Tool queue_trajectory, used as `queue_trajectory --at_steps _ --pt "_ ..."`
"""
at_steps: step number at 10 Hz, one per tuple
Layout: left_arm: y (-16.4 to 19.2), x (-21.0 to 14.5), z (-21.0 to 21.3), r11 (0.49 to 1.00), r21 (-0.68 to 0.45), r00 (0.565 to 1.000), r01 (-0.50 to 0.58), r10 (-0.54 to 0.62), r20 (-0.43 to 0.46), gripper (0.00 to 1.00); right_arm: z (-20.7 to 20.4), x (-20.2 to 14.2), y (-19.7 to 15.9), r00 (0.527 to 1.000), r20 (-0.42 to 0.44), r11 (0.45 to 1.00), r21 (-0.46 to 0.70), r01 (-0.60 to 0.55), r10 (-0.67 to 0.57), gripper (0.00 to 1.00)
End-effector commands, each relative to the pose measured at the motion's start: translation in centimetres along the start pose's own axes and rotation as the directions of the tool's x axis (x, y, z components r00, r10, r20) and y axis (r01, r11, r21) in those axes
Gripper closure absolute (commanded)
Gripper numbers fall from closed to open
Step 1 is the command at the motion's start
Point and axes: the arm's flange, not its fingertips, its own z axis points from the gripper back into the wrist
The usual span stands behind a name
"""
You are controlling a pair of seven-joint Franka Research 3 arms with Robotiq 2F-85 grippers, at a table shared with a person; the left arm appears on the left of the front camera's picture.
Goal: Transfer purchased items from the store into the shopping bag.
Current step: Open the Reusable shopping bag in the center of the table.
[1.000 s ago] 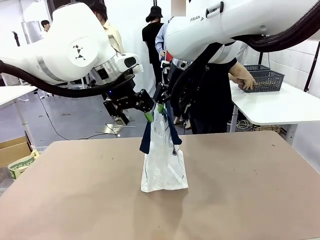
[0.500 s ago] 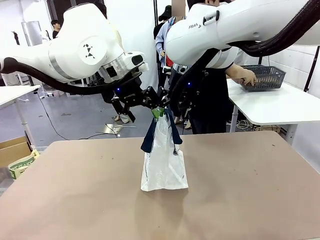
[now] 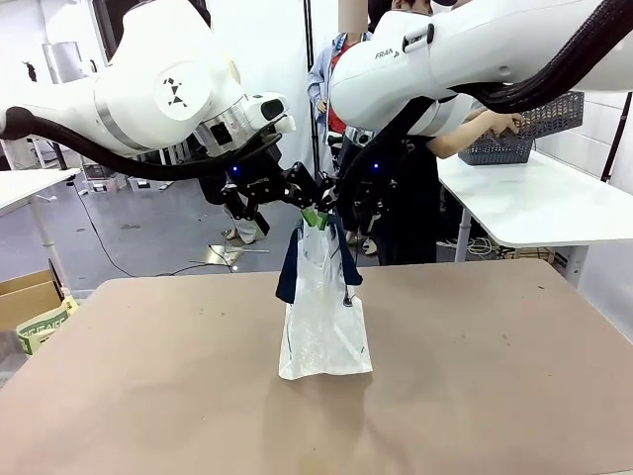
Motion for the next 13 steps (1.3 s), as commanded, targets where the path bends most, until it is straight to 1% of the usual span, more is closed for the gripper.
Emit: queue_trajectory --at_steps 1,3,4,5,6,7,8,11,12,13 --pt "0.2 -0.2 -0.8 1.0 0.019 0.999 -0.025 0.026 -0.026 0.0 0.0 0.6 0.1 1.0 -0.016 0.999 -0.021 0.024 -0.025 0.0" --pt "0.4 0.1 -2.0 0.999 0.034 0.998 -0.029 0.03 -0.056 0.0 -0.3 0.5 0.1 1.0 -0.021 1.0 -0.024 0.021 -0.021 0.0" --pt "0.6 0.1 -2.3 0.998 0.057 0.998 -0.028 0.032 -0.053 0.0 -0.4 0.5 0.2 1.0 -0.019 0.999 -0.028 0.017 -0.017 0.0" --pt "0.9 0.2 -2.8 0.996 0.084 0.999 -0.029 0.033 -0.039 0.0 -0.6 0.4 0.2 1.0 0.011 0.999 -0.021 -0.025 0.025 0.0" --pt "1.6 0.2 -3.7 0.994 0.074 0.996 0.086 -0.084 -0.023 0.0 -1.1 -0.1 0.3 0.992 0.066 0.993 -0.049 -0.103 0.106 0.0" --pt "1.9 0.2 -4.1 0.987 0.115 0.994 0.108 -0.111 0.017 0.2 -1.4 -0.5 0.4 0.985 0.077 0.987 -0.037 -0.154 0.156 0.19" --pt "1.9 0.2 -4.2 0.986 0.125 0.993 0.113 -0.117 0.024 0.39 -1.7 -0.7 0.6 0.985 0.082 0.988 -0.028 -0.149 0.151 0.39" --pt "2.2 0.0 -4.4 0.99 0.108 0.995 0.092 -0.094 0.015 0.99 -1.8 -1.0 0.4 0.987 0.082 0.99 -0.019 -0.139 0.14 0.97" --pt "2.5 0.0 -4.4 0.991 0.107 0.996 0.082 -0.084 0.017 1.0 -1.8 -1.0 0.1 0.988 0.083 0.992 -0.013 -0.129 0.13 1.0" --pt "2.8 0.0 -4.3 0.992 0.107 0.997 0.073 -0.076 0.021 1.0 -1.7 -1.0 0.0 0.988 0.083 0.992 -0.012 -0.127 0.127 1.0"
